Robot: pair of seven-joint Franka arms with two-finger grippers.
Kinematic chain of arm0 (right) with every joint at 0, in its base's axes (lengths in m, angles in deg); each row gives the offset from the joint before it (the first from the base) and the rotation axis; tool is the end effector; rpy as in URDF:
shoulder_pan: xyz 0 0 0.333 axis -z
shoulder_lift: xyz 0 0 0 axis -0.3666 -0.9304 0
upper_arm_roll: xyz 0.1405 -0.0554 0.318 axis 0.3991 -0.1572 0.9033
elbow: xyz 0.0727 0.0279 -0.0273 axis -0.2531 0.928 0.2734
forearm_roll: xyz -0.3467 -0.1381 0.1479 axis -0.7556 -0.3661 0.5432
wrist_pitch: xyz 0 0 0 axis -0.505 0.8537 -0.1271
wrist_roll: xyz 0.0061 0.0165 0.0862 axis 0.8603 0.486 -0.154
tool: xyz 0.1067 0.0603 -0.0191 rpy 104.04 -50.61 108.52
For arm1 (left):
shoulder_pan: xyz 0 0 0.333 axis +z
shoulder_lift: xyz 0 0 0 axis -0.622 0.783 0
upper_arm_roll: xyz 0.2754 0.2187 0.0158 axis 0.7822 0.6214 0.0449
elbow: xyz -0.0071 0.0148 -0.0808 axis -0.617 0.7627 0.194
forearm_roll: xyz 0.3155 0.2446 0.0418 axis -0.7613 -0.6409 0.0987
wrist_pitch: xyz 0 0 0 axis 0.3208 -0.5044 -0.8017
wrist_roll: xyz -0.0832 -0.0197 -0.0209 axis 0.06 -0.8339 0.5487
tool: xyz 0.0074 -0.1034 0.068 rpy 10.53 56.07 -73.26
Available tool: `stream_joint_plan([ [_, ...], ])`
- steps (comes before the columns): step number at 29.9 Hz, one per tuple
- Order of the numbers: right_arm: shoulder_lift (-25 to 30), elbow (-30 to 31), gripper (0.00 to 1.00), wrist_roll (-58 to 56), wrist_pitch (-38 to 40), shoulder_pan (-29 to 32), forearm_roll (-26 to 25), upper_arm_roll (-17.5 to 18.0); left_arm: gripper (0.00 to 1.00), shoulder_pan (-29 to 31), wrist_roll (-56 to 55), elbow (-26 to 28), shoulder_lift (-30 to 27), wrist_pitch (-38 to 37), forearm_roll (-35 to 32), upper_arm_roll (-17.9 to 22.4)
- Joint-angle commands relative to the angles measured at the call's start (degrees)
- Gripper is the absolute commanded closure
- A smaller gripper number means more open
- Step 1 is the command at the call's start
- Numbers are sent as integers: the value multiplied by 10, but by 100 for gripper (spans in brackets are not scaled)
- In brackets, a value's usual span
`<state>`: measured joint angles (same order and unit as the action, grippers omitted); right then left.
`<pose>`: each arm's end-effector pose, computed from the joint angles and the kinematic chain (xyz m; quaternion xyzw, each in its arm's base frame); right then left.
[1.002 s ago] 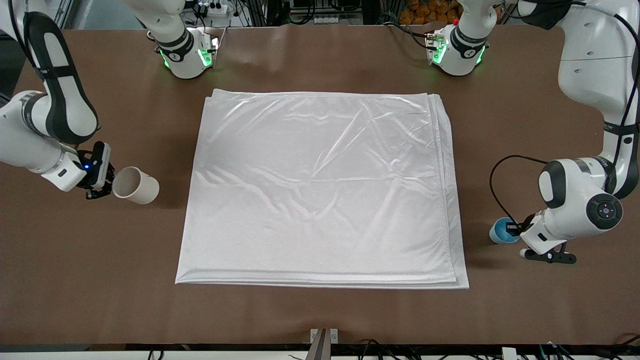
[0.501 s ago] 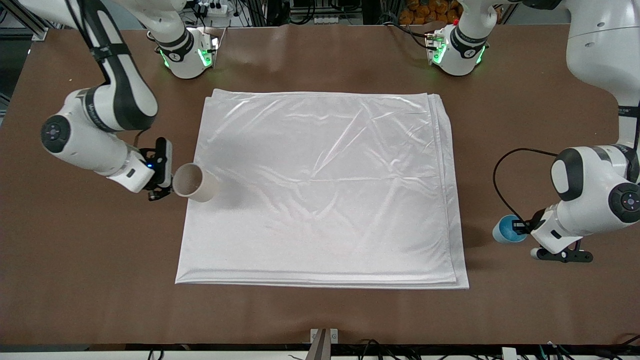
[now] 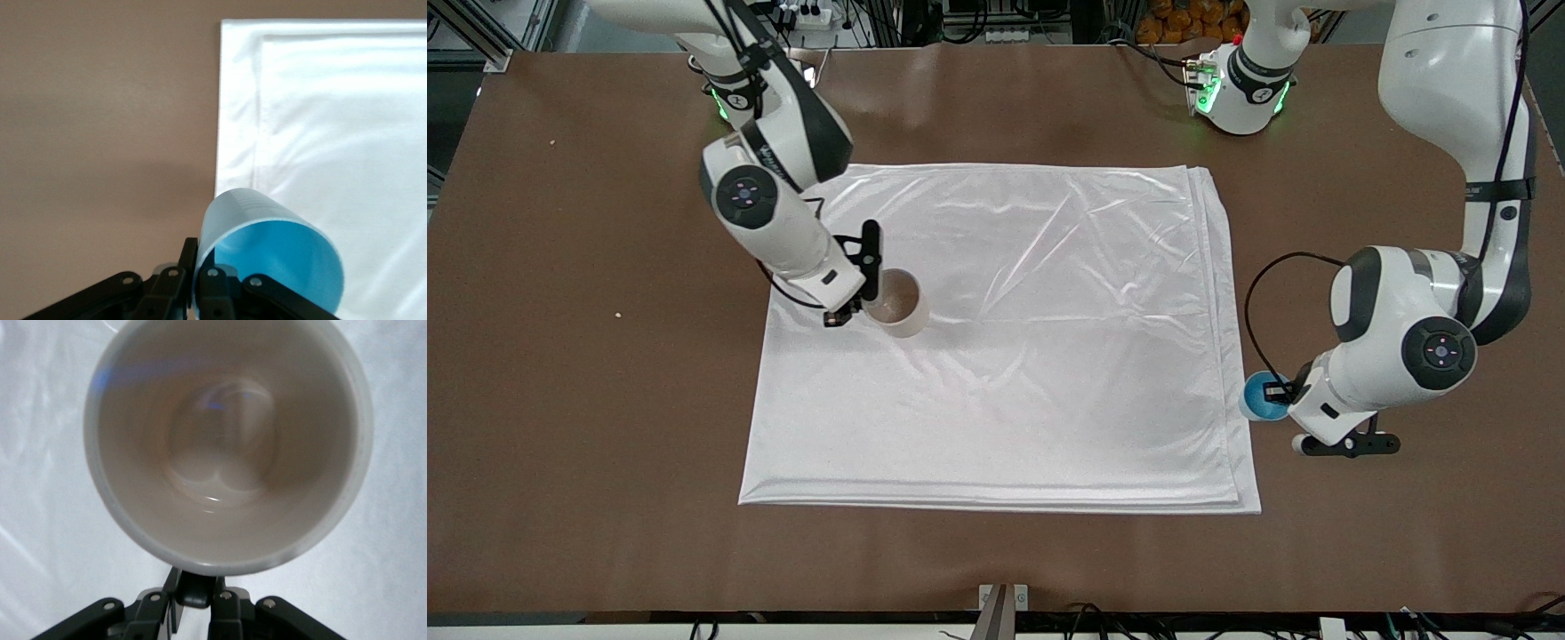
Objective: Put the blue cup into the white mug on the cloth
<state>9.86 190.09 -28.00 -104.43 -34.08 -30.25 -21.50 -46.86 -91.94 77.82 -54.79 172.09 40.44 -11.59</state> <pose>0.5323 0.3048 0.3431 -0.7019 -0.7119 -0.0027 0.0245 0.7147 -0.1071 0.3381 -0.9992 -0.0156 0.0310 0.0194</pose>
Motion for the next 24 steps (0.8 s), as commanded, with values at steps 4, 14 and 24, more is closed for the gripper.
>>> stream_joint_plan([
  [4, -93, -85, 100, 121, 0, -68, -54, -4, 100, -42, -58, 0, -21, -26, 15, 5],
  [14, -184, -160, 100, 237, -1, -120, -127, -7, 100, -91, -112, 0, -37, -47, 65, 5],
  [24, -219, -175, 100, 277, -9, -138, -150, -10, 100, -156, -198, 0, -40, -47, 73, 6],
])
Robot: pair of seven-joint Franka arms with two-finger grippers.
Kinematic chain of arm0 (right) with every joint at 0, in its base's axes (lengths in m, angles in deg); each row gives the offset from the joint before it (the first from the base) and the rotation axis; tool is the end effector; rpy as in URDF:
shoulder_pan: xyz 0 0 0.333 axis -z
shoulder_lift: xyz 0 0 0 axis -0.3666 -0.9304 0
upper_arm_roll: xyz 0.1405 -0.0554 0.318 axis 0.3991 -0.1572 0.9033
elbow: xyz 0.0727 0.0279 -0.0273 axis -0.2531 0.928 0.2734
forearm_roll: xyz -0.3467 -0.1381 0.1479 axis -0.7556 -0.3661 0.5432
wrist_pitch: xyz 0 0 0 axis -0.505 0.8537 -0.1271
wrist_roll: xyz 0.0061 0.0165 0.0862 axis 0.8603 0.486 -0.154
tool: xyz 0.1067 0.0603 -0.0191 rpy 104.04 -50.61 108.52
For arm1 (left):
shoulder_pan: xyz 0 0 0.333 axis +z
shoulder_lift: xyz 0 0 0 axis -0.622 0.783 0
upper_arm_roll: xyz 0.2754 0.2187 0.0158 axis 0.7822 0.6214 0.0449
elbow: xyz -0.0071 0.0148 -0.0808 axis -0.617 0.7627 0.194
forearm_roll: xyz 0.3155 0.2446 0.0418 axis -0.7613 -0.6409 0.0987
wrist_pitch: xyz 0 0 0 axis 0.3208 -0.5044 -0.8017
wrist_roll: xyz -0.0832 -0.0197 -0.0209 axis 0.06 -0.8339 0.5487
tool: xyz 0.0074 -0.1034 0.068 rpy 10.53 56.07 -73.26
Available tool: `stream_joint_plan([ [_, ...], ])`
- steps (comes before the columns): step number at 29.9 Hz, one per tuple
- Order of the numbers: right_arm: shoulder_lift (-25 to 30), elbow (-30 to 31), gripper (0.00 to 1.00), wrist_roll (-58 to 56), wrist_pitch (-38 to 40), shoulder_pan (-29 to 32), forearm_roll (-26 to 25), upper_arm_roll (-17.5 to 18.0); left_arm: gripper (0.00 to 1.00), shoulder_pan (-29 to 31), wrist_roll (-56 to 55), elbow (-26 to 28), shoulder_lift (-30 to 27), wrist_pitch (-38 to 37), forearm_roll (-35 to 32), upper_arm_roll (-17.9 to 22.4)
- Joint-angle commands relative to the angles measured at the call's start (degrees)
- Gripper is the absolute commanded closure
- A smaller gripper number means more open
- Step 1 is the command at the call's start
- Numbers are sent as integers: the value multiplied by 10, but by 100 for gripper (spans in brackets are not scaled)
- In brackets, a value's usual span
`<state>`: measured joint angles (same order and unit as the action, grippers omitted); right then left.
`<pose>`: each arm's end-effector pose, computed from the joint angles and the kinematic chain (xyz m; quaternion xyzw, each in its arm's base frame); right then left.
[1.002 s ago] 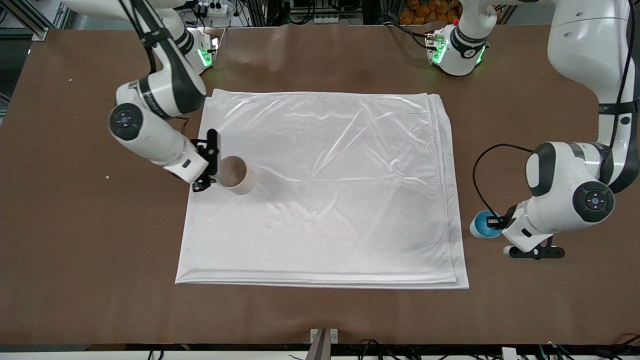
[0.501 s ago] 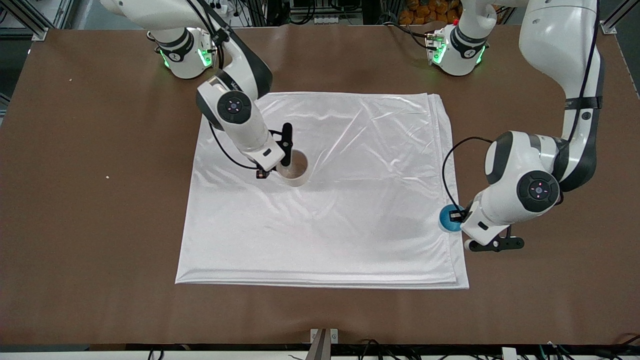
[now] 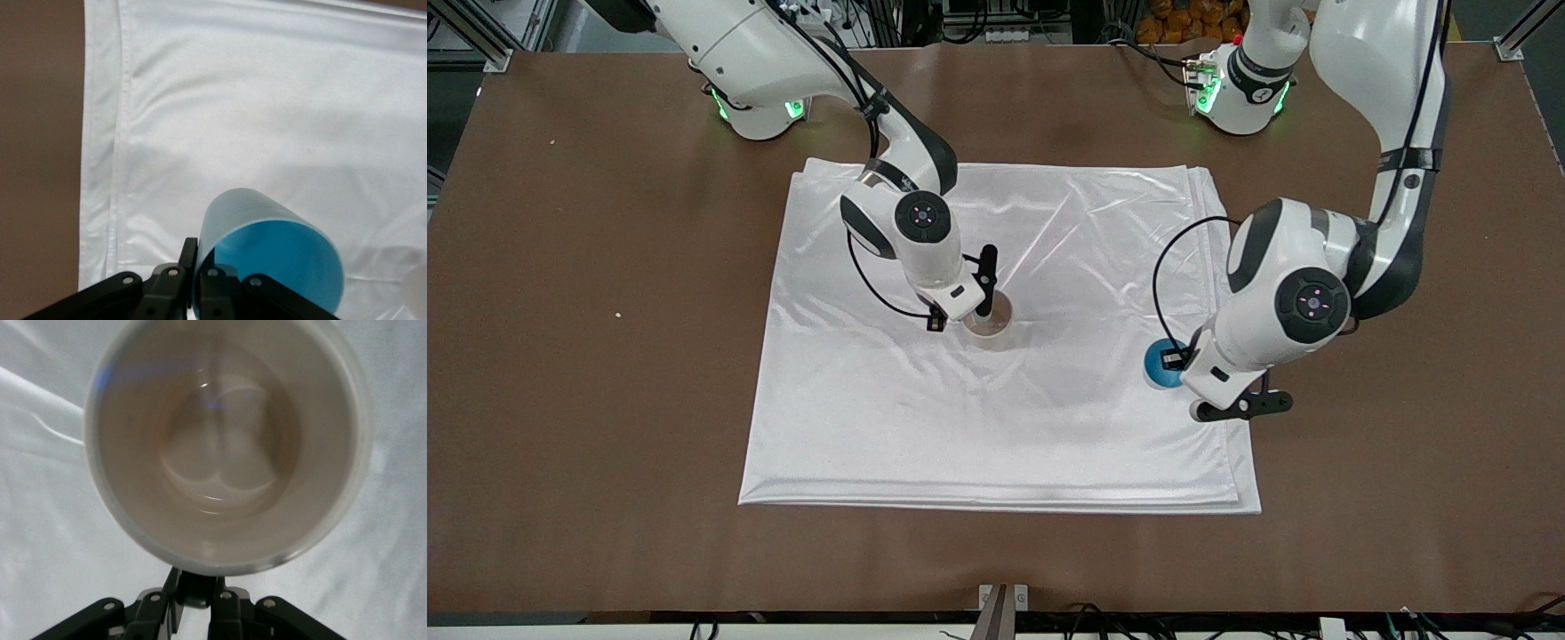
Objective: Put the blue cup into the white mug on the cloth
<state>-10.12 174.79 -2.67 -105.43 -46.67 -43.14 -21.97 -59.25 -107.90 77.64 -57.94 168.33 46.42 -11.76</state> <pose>0.5270 0.4449 0.2396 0.7431 0.6687 -0.0224 0.0139 0.6630 -0.2642 0.3741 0.9965 0.0669 -0.0485 0.0158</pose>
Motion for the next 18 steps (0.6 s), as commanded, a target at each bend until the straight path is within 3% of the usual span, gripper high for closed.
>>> stream_joint_plan([
  [1, -20, -22, 100, 24, -5, -12, -22, -5, 100, -36, -46, 2, -7, -10, 12, 7],
  [10, -27, -18, 95, 24, -24, -12, -53, -6, 100, -74, -98, 1, -6, -8, 12, 7],
  [13, -27, -18, 85, 24, -24, -10, -54, -6, 100, -81, -109, -8, 0, -6, 12, 7],
  [16, -26, -18, 59, 24, -23, -11, -54, -6, 100, -90, -117, -10, 2, -6, 12, 7],
  [18, -25, -18, 54, 24, -21, -9, -54, -6, 100, -95, -123, -10, 2, -6, 12, 7],
])
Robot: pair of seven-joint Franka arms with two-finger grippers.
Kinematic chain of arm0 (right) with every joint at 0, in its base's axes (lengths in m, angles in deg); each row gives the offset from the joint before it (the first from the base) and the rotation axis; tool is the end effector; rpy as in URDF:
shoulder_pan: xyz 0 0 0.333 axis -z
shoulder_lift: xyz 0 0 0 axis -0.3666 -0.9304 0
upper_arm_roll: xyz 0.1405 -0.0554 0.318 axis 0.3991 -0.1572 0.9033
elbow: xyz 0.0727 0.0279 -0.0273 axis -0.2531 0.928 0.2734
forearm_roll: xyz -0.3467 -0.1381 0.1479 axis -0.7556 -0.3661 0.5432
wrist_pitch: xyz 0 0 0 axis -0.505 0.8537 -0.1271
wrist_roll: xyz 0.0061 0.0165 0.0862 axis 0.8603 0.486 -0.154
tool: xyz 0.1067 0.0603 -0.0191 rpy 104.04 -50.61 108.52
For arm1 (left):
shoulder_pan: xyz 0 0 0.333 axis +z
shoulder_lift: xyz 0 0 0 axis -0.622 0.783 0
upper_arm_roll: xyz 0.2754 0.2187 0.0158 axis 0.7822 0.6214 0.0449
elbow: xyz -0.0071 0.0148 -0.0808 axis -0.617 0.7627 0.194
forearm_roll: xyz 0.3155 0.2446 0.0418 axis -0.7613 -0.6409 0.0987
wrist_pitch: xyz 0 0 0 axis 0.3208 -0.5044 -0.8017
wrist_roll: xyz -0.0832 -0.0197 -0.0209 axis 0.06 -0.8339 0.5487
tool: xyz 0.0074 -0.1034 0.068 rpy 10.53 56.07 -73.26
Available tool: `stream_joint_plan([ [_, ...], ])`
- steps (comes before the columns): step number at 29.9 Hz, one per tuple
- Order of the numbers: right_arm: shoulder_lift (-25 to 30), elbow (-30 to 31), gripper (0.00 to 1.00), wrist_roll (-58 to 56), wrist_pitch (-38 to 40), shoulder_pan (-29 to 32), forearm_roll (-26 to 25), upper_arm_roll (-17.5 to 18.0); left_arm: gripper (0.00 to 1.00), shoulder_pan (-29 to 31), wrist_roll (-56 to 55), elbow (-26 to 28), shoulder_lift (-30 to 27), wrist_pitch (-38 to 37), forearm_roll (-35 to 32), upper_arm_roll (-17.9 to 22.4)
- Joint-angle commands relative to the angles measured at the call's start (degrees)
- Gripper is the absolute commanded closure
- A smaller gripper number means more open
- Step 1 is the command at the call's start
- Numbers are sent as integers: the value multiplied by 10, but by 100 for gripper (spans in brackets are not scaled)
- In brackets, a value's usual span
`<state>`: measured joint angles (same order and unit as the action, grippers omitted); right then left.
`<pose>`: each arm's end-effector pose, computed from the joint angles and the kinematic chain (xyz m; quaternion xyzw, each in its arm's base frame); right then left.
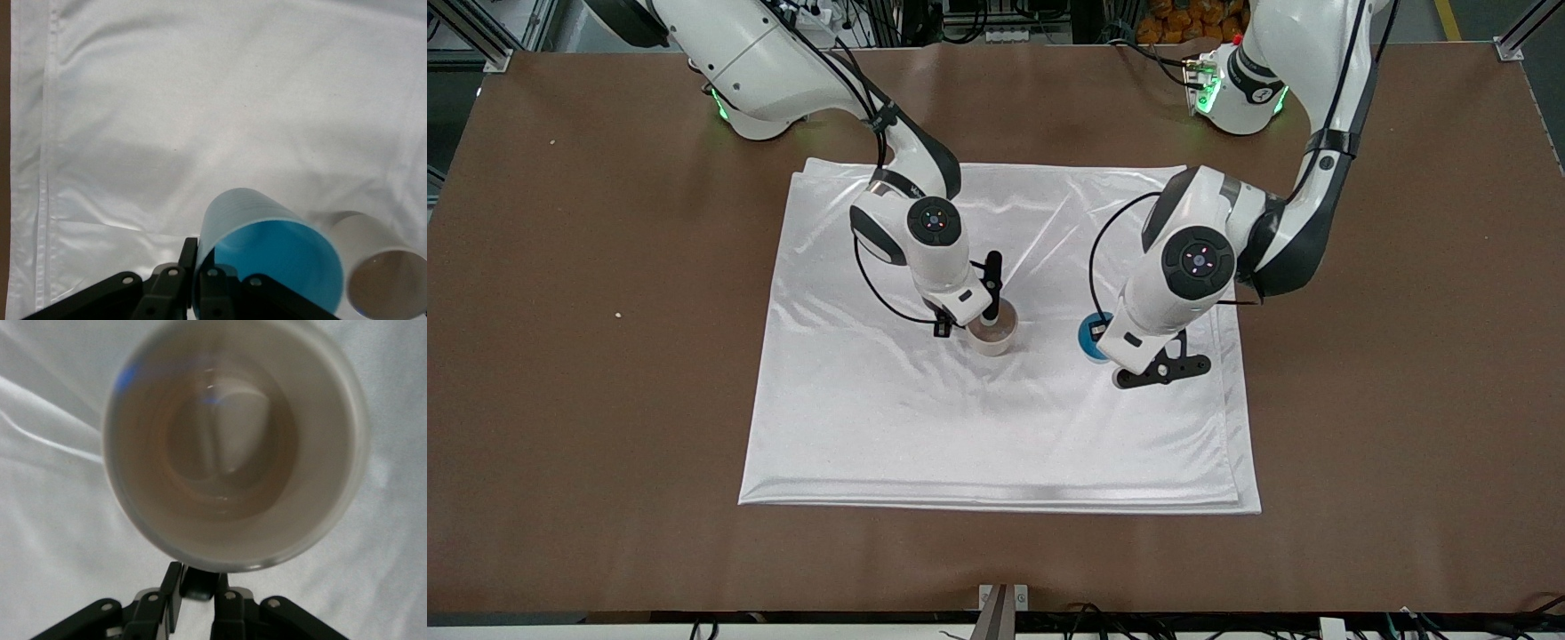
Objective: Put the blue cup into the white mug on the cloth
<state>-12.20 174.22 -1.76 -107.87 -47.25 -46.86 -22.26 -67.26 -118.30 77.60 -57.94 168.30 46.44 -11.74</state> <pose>0.5293 0.4507 0.2225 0.7317 0.6809 -0.0107 0.0309 0.6198 -0.3539 0.3744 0.9948 0.0878 -0.0504 0.0080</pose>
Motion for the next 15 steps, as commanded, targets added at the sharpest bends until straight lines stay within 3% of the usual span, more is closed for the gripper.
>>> stream_joint_plan([
  [1, -5, -12, 54, 15, 2, -2, -17, -3, 100, -20, -23, -10, 3, -5, 12, 7],
  [6, 7, -13, 42, 15, 10, 6, -14, -1, 100, -39, -37, -11, 7, -1, 11, 8],
  [11, 40, -12, 14, 17, 28, 29, -8, 2, 100, -59, -55, -18, 10, 0, 11, 8],
  [15, 83, -11, 9, 17, 68, 41, 15, 5, 100, -69, -64, -22, 12, 8, 11, 8],
])
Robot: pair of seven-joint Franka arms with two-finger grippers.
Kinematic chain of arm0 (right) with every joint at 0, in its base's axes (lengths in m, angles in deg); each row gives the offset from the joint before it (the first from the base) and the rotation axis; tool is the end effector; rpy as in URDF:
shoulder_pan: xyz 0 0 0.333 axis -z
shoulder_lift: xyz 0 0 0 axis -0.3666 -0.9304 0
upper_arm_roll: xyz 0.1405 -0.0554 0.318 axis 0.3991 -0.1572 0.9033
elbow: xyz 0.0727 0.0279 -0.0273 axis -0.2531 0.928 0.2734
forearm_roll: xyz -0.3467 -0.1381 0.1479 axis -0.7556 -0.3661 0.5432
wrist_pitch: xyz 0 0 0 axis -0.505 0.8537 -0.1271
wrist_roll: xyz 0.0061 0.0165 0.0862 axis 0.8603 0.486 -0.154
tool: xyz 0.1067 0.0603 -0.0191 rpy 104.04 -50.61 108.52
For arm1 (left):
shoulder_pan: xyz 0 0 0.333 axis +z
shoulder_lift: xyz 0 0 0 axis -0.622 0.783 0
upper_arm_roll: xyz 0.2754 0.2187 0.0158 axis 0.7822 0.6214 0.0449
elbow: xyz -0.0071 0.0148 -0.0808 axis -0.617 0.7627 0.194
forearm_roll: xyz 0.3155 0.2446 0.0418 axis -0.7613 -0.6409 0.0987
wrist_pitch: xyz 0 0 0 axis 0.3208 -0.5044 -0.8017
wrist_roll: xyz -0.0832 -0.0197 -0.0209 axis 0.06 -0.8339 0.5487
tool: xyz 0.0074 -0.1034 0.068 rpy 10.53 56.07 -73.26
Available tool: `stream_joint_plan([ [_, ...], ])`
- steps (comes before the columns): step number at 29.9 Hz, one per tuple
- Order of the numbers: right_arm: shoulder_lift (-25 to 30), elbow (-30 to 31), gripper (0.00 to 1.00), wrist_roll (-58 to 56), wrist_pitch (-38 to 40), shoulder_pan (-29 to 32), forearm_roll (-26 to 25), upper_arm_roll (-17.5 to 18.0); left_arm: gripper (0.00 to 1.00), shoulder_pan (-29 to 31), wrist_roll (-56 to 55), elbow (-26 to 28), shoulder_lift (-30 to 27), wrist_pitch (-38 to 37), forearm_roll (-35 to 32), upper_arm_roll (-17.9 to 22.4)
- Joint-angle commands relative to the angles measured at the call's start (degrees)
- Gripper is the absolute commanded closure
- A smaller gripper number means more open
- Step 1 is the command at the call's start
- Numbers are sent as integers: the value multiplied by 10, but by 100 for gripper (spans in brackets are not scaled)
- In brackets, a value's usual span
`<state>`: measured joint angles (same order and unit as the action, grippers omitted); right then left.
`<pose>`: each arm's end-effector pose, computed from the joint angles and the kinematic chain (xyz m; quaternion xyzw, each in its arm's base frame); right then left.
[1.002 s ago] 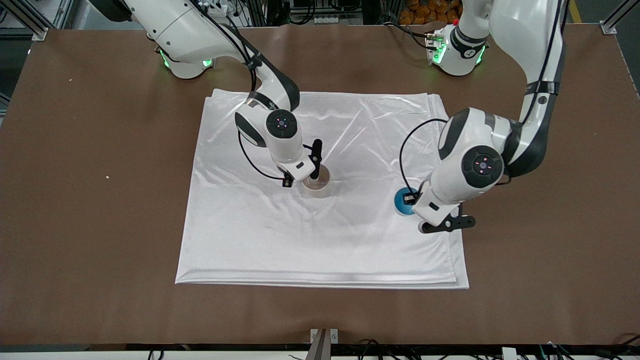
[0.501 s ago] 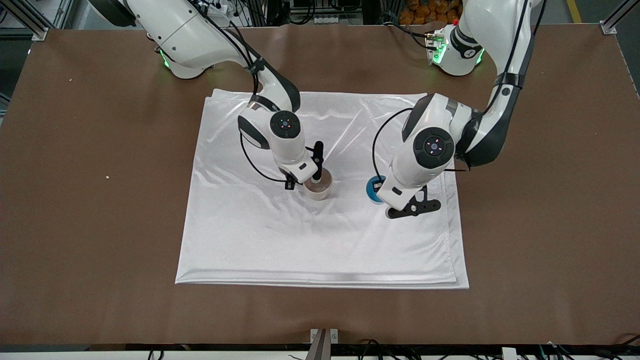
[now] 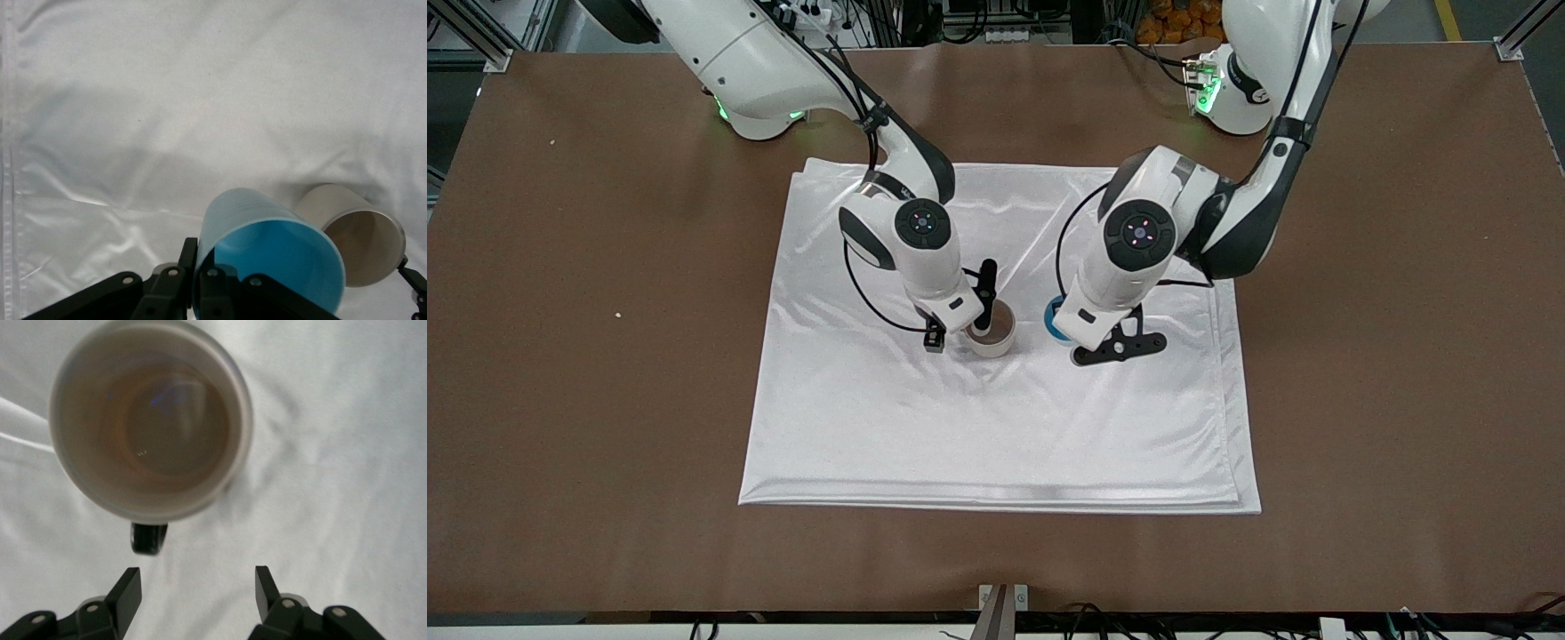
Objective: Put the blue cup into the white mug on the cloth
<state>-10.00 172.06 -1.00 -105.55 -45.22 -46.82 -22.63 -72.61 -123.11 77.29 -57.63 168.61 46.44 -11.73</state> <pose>0.5591 0.4312 0.2604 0.7532 0.6564 0.0049 0.0426 0.5860 -0.4112 0.3735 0.9953 0.0833 -0.0487 0.0051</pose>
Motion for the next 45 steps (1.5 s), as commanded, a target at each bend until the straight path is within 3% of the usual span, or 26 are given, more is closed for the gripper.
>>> stream_joint_plan([
  [1, 73, 10, 7, 9, 53, 21, 22, 8, 100, -17, -19, -19, 9, 6, 11, 8],
  [6, 133, 10, 0, 9, 105, 45, 43, 8, 100, -27, -31, -20, 13, 33, 12, 7],
  [15, 255, 8, 0, 9, 222, 79, 53, 3, 100, -64, -85, -20, 33, 109, 12, 7],
  [21, 312, 9, 0, 8, 250, 118, 53, 3, 100, -84, -101, -26, 51, 123, 12, 7],
  [31, 356, 10, 0, 3, 267, 205, 79, 3, 100, -93, -101, -28, 68, 125, 12, 7],
  [45, 358, 7, 0, 10, 300, 302, 132, -2, 100, -102, -99, -28, 111, 178, 11, 7],
])
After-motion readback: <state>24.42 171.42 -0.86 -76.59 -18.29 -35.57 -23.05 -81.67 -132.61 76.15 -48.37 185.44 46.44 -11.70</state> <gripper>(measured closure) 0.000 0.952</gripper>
